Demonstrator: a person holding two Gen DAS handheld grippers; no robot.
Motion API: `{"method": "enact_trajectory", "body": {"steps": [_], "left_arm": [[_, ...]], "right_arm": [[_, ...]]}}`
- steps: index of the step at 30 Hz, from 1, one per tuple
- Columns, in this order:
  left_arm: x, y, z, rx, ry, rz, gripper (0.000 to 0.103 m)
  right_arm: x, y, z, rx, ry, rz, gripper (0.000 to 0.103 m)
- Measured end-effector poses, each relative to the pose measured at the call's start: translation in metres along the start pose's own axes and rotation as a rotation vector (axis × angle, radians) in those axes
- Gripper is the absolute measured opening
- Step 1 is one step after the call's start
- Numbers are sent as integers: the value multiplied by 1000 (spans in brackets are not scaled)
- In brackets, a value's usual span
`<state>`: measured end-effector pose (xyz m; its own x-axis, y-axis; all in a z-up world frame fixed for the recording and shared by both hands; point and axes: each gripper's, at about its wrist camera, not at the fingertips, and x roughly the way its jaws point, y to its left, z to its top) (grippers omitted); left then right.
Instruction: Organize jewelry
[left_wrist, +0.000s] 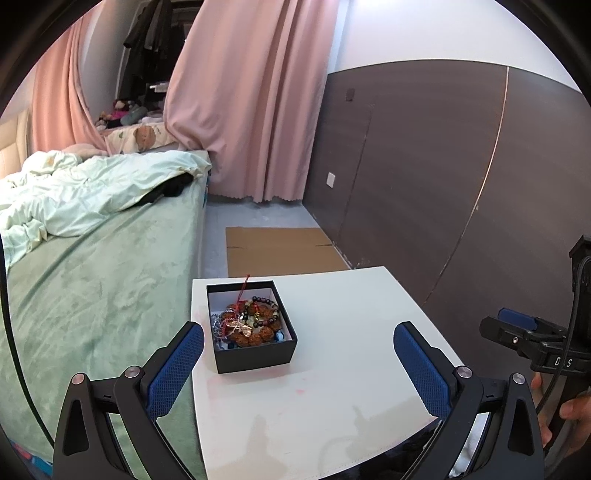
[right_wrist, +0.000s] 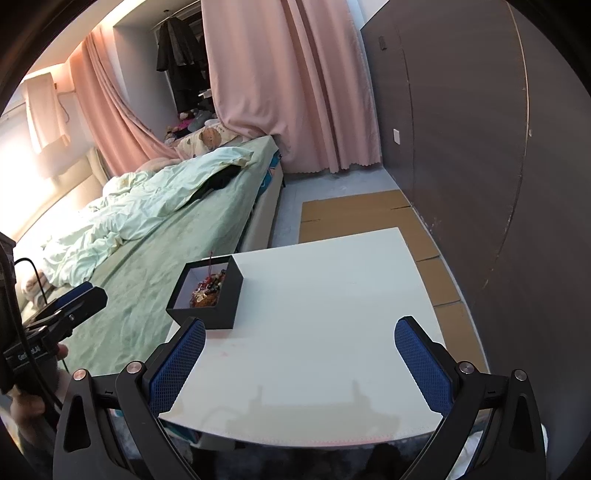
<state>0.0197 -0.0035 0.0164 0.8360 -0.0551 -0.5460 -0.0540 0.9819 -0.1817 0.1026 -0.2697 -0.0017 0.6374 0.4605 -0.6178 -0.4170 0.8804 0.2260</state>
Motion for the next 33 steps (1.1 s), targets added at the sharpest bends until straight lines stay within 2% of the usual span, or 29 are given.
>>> {"method": "enact_trajectory", "body": {"steps": [6, 15, 33], "left_arm": [[1, 6, -3, -43, -4, -23, 103], [2, 6, 0, -62, -16, 6, 103], [-8, -3, -1, -3, -8, 15, 102]], "right_arm": [[5, -1, 3, -2, 6, -4, 103], [4, -5, 5, -4, 6, 8, 103], [8, -5, 1, 18, 49, -8, 103]]}}
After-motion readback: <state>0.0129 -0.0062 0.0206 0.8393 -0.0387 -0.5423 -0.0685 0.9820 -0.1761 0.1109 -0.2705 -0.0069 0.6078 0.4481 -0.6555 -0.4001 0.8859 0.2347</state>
